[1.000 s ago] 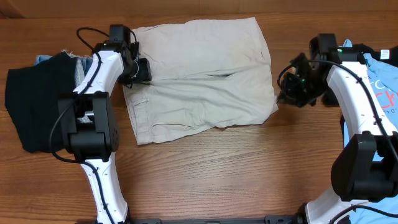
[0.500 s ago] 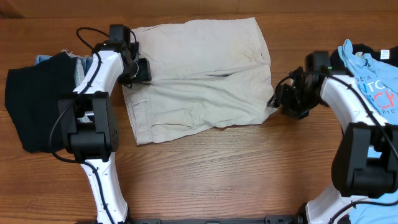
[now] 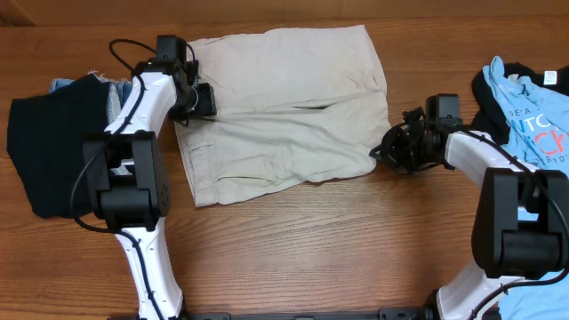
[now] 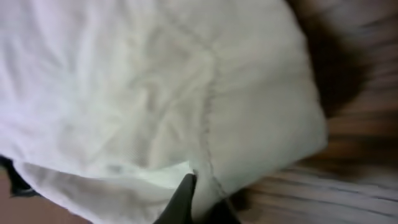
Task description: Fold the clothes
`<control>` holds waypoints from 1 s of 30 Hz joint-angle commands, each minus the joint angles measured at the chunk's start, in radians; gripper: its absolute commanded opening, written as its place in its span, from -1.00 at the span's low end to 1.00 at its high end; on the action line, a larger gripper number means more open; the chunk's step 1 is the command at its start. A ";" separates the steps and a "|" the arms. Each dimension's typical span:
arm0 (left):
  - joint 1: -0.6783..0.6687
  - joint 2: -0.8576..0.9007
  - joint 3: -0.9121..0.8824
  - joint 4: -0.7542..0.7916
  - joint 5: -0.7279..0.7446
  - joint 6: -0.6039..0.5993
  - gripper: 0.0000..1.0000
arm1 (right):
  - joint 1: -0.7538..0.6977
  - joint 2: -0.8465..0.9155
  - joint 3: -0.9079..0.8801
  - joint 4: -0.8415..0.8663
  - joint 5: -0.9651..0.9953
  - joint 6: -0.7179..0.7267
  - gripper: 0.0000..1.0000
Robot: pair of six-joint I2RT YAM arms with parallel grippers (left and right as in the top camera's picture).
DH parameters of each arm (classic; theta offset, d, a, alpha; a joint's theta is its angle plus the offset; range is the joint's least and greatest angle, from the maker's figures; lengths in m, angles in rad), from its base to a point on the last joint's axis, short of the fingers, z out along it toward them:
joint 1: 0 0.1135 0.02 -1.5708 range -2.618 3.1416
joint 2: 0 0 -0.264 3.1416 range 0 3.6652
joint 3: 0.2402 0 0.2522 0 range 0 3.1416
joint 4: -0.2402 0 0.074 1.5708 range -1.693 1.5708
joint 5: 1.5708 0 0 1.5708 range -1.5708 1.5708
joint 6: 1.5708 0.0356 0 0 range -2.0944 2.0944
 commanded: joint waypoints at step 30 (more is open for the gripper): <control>0.021 0.003 -0.011 -0.027 -0.056 0.015 0.17 | 0.482 -0.100 0.404 -0.450 0.327 -0.490 -0.92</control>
